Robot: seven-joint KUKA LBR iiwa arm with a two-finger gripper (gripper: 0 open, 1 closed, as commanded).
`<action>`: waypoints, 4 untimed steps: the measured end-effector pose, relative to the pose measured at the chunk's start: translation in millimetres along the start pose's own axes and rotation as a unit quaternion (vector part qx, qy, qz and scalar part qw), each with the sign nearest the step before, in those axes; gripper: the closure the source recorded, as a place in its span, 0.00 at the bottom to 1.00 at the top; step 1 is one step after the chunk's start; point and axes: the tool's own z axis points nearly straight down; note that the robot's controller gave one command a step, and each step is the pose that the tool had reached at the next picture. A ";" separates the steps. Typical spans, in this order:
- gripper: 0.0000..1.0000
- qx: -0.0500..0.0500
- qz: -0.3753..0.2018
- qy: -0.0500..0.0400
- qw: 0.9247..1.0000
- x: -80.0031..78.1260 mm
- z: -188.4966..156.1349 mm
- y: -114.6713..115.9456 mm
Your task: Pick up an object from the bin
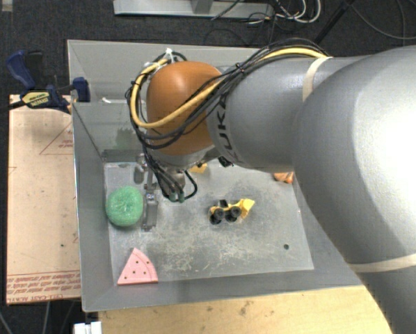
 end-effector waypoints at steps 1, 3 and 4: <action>0.00 -0.001 0.002 -0.003 1.000 -1.7 -5.1 -0.8; 1.00 -0.001 0.053 -0.003 0.999 -4.9 57.4 5.6; 1.00 -0.001 0.053 -0.003 0.999 -4.9 57.4 5.6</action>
Offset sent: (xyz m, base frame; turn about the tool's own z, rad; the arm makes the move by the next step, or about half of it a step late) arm 0.0022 0.0122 -0.0514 0.0451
